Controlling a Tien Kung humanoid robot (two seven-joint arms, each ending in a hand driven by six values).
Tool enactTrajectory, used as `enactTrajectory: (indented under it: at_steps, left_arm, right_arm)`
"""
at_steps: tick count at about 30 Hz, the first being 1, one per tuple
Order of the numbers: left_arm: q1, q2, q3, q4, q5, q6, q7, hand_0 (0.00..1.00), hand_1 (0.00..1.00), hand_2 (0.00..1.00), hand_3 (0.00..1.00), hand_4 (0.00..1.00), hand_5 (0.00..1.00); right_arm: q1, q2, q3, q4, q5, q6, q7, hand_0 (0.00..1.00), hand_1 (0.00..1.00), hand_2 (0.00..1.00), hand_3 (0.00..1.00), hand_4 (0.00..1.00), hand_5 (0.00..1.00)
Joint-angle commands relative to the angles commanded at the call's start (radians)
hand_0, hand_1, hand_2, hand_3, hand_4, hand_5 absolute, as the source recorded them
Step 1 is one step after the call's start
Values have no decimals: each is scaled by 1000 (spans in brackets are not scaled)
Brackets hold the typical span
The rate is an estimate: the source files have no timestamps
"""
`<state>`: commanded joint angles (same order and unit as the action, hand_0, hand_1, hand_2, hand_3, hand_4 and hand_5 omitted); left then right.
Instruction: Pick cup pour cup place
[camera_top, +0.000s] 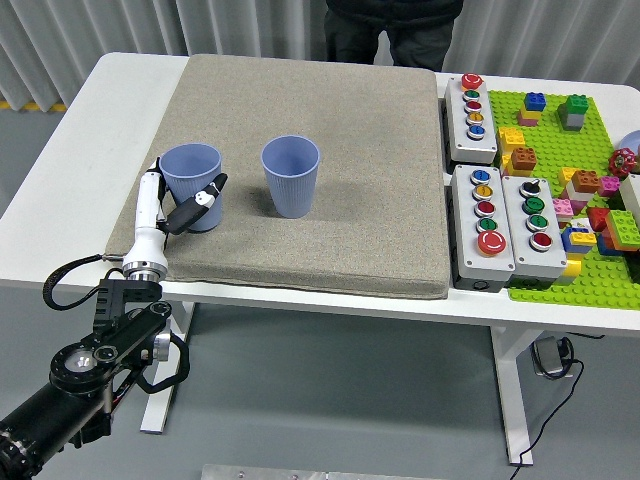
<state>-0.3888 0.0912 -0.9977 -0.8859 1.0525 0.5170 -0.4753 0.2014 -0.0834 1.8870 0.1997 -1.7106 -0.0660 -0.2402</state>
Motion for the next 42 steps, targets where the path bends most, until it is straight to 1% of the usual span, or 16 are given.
enactTrajectory:
  at_steps: [6, 7, 10, 18, 19, 24, 25, 30, 31, 36, 37, 42]
  left_arm:
    - [11, 1, -7, -9, 13, -2, 2, 702, 728, 854, 801, 928, 391]
    - [16, 1, -12, -12, 19, -3, 3, 704, 733, 857, 798, 944, 409]
    - [26, 1, -21, -21, 31, -6, 5, 704, 733, 857, 798, 944, 409]
    - [50, 12, -33, -53, 73, -19, 24, 705, 743, 870, 810, 949, 409]
    - [54, 13, -37, -55, 76, -21, 26, 718, 756, 890, 815, 950, 411]
    - [66, 21, -43, -68, 93, -28, 37, 718, 756, 890, 815, 950, 411]
    - [70, 23, -44, -73, 100, -30, 42, 735, 788, 928, 840, 949, 407]
    - [80, 25, -46, -81, 127, -44, 59, 735, 788, 928, 840, 949, 407]
    - [81, 25, -47, -82, 131, -47, 62, 768, 815, 981, 929, 953, 406]
    - [96, 31, -52, -98, 166, -60, 77, 768, 815, 981, 929, 953, 406]
    - [99, 32, -53, -102, 172, -62, 80, 793, 849, 998, 998, 955, 398]
    - [107, 34, -65, -112, 196, -71, 89, 793, 849, 998, 998, 955, 398]
  right_arm:
    - [0, 0, 1, 0, -1, 0, 0, 704, 683, 612, 601, 23, 396]
    - [0, 0, 1, 0, -2, 0, 0, 704, 683, 612, 601, 23, 396]
    - [0, 0, 2, 0, -2, 0, 0, 704, 683, 612, 601, 23, 396]
    - [0, -1, 7, 0, -11, 2, 1, 704, 683, 611, 601, 24, 396]
    - [0, -1, 7, 0, -11, 1, 1, 704, 683, 611, 601, 23, 396]
    - [0, -1, 8, 0, -13, 2, 0, 704, 683, 611, 601, 23, 396]
    - [-1, -1, 8, 0, -14, 2, 0, 703, 683, 611, 600, 22, 395]
    - [-4, -1, 11, 0, -20, 3, 0, 703, 683, 611, 600, 22, 395]
    - [-5, -1, 11, 0, -21, 4, 0, 703, 683, 610, 600, 21, 394]
    - [-10, 0, 12, 1, -24, 4, -1, 703, 683, 610, 600, 21, 394]
    - [-11, 0, 12, 1, -24, 4, -1, 702, 682, 610, 600, 21, 394]
    - [-12, -1, 13, 0, -26, 5, -1, 702, 682, 610, 600, 21, 394]
